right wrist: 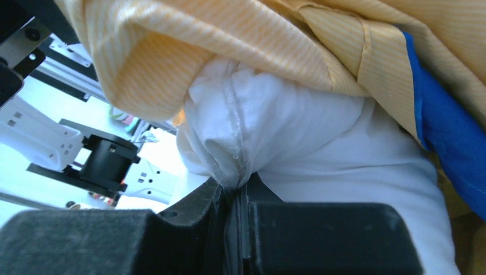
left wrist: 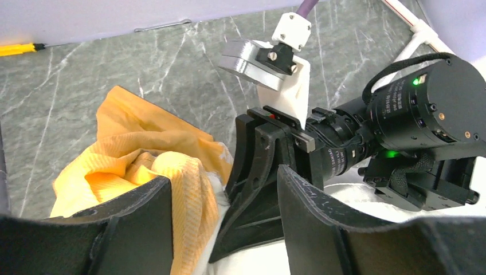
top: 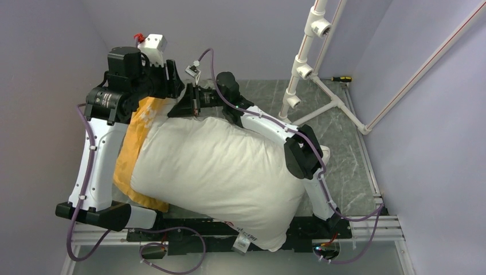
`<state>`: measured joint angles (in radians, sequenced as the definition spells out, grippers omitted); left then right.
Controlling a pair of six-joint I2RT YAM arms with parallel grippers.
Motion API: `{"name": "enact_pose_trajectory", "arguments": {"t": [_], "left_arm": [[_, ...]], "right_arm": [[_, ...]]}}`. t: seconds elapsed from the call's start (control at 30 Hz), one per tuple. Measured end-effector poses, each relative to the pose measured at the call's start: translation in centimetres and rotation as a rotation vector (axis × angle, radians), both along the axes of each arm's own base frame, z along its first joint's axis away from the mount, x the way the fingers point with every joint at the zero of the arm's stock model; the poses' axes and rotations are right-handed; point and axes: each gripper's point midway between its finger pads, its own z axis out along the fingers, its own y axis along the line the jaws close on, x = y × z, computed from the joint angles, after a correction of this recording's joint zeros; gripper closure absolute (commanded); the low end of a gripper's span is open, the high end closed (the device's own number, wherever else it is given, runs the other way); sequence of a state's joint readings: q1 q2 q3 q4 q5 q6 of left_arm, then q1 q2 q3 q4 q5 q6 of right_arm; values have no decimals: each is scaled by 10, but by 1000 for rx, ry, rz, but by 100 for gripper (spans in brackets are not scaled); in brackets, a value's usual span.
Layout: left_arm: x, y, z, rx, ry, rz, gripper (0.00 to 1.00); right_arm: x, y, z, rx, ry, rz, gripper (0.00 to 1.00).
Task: Put the pillow into the pillowcase
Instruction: Stuff the pillow into the pillowcase.
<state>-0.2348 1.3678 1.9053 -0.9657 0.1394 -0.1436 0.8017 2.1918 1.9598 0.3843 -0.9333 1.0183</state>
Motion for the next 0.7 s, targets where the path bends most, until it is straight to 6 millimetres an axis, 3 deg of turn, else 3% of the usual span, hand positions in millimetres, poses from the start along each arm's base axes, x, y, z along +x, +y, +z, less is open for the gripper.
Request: {"name": "enact_pose_trajectory", "arguments": {"t": [0.2,0.33,0.47,0.6,0.7], "left_arm": [[4,0,3,2,-19,2,35],[6,-8,-8,25,12,-31,37],[8,-19,-25,68,41,-68,48],[8,-22,-27,74,22,-70,65],[4,-22,-27,79,3,-60,60]], "right_arm": [[-3,-9,7,45,40,42,88],[-6,-12,8,50,29,65,83],[-5,-13,7,41,36,67,80],[-1,-15,5,30,52,58,79],[-3,-14,4,25,61,61,77]]}}
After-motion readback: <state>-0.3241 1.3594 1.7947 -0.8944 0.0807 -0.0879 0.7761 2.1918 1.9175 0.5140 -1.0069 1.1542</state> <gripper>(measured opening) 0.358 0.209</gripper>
